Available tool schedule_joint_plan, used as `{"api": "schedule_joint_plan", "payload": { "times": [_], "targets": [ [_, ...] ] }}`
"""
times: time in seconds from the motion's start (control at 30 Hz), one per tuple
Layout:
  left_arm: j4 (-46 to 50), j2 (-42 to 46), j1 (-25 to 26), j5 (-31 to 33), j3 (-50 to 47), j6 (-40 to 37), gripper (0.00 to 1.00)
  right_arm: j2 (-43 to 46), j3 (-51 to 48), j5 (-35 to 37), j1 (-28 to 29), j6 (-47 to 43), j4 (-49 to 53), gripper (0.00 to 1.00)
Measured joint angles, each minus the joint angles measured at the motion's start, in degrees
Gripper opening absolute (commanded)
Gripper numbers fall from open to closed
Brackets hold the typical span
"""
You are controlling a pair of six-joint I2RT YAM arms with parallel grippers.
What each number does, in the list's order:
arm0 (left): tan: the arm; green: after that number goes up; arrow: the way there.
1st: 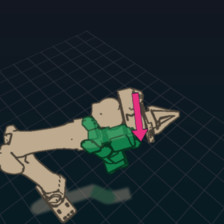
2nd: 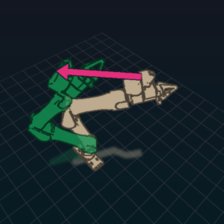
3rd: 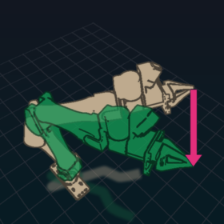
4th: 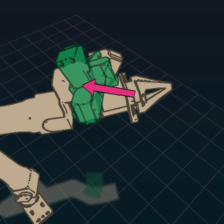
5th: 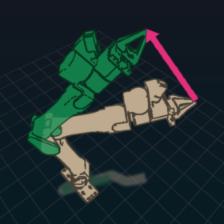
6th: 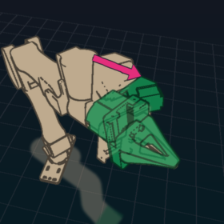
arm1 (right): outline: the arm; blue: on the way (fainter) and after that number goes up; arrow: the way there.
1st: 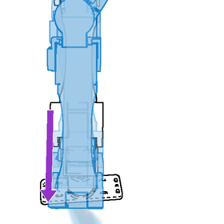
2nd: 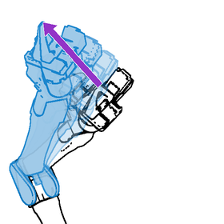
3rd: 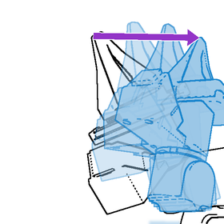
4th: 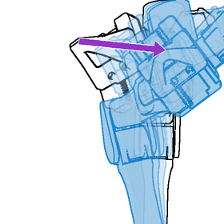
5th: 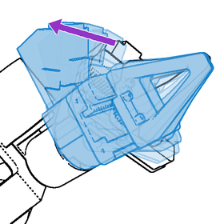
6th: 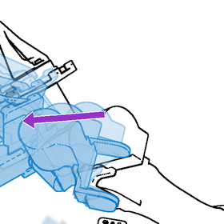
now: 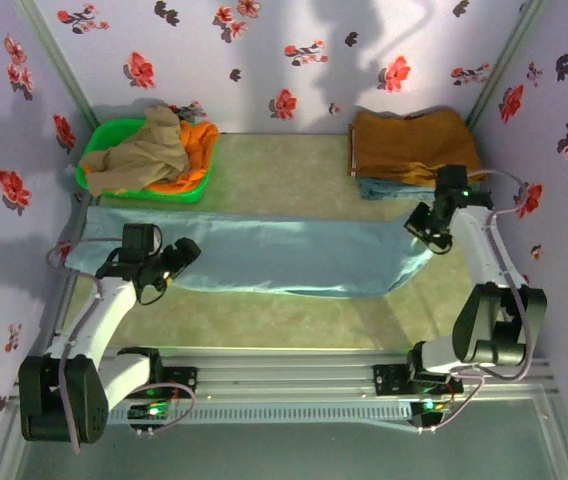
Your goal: Fold and stack the trousers
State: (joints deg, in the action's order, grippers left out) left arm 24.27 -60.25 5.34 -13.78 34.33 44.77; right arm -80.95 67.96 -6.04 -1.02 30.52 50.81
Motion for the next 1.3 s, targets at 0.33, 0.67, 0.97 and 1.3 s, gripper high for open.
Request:
{"api": "schedule_joint_plan", "payload": {
  "times": [0.33, 0.67, 0.97, 1.3],
  "targets": [
    [2.8, -2.0, 0.0, -0.4, 2.8, -0.4, 0.88, -3.3, 11.0, 2.4, 29.2, 14.1, 0.8, 0.00],
    [2.1, -6.9, 0.0, -0.4, 4.1, -0.8, 0.88, -22.9, 25.4, 1.7, 42.7, 26.1, -6.2, 0.00],
    [-0.2, -9.4, 0.0, -0.4, 1.7, -0.8, 0.88, -32.4, 34.8, 1.1, 49.4, 30.2, -7.7, 0.00],
    [-1.1, -9.6, 0.0, -0.3, 0.6, -0.8, 0.88, -42.1, 40.9, -0.2, 51.8, 31.9, -8.2, 0.00]
  ]
}}
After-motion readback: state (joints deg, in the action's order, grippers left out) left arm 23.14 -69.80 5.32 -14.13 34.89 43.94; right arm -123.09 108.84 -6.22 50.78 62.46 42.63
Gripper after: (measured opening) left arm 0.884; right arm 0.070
